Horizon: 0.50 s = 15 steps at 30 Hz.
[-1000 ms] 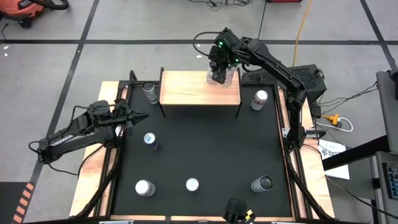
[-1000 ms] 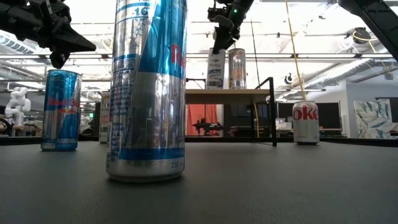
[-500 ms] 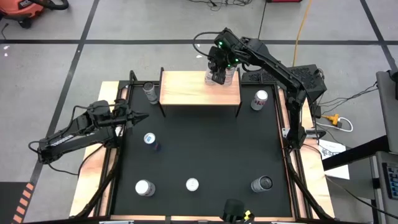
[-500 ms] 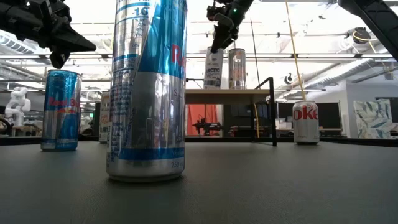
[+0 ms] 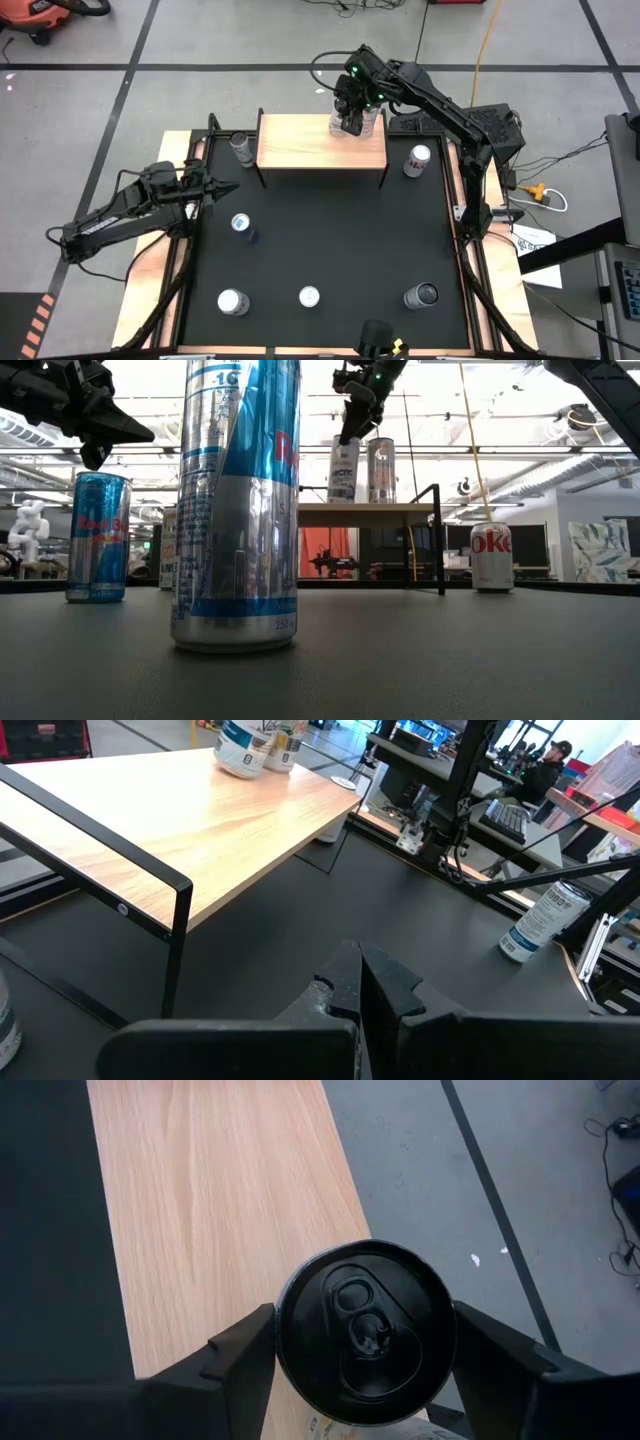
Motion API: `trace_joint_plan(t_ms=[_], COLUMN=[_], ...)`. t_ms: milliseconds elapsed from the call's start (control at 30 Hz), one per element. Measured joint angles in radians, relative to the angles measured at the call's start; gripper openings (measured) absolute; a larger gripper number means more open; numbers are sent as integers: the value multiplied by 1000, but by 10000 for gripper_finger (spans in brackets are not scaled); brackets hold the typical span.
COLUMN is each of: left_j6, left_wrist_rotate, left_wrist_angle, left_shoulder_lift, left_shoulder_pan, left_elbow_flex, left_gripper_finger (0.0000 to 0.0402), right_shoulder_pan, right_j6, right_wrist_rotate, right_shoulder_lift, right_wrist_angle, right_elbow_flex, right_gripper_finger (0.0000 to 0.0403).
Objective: Place canned beverage on shelf
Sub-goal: Put the top white blue soda can on the shelf
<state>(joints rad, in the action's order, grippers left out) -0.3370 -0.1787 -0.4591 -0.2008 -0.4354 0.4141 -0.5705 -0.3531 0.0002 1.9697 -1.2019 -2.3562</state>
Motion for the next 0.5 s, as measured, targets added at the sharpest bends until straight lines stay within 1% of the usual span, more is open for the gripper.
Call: trace_joint_plan(t_ms=[500], left_j6=[0], left_wrist_rotate=[0], left_wrist_angle=[0], left_shoulder_lift=[0], left_shoulder_pan=[0], left_elbow_flex=[0], left_gripper_finger=[0], right_shoulder_pan=[0], right_j6=[-16], right_wrist_rotate=[-1], right_shoulder_lift=[0], right_wrist_angle=[-2], right_elbow_flex=[0], right_gripper_finger=[226])
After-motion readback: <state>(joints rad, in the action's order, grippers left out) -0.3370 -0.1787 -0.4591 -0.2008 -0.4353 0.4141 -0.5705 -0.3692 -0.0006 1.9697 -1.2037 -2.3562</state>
